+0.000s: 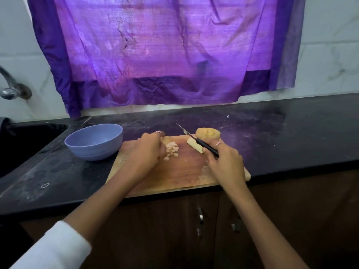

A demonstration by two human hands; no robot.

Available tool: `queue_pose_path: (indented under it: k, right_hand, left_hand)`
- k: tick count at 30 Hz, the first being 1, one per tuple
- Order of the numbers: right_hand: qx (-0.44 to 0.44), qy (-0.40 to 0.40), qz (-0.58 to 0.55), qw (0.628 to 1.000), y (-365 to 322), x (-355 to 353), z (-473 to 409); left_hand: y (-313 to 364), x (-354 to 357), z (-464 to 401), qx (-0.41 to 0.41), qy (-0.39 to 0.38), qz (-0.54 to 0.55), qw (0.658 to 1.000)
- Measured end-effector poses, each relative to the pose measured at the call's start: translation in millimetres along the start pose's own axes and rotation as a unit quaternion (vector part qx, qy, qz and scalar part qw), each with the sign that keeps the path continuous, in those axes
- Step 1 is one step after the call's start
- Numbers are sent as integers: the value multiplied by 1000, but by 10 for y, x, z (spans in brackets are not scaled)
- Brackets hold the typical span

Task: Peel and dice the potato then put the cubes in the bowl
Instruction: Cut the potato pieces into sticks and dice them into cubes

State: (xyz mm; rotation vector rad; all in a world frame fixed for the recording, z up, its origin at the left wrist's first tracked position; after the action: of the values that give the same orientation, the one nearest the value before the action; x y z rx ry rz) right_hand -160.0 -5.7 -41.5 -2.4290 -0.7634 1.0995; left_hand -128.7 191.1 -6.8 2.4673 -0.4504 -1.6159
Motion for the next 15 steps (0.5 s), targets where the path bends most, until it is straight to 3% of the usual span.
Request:
queue_pose_path:
  k: [3,7,15]
  right_hand:
    - [-38,-33,102,993,-82,80,18]
    - [0,-95,186,978,-69,146,11]
    - [-45,-175,234,955,-314,122,50]
  left_hand:
    - [-237,-172,214,-24,10,51,998]
    - [-512,-250,422,-77,-18,114,990]
    - [-725,-234,603,-119,-26,121,985]
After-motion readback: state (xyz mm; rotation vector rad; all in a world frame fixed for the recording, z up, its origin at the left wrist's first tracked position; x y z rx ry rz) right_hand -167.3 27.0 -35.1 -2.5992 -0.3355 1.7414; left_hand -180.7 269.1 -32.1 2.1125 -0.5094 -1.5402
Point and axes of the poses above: each hand's wrist, its own z-axis away from the middle knuckle, its own x-axis out of the palm, y = z × x, the point moved 5 cm from there along -z, towards the middle knuckle, and after that the axes turned 3 degrees about -x, right-handed, at the moved point
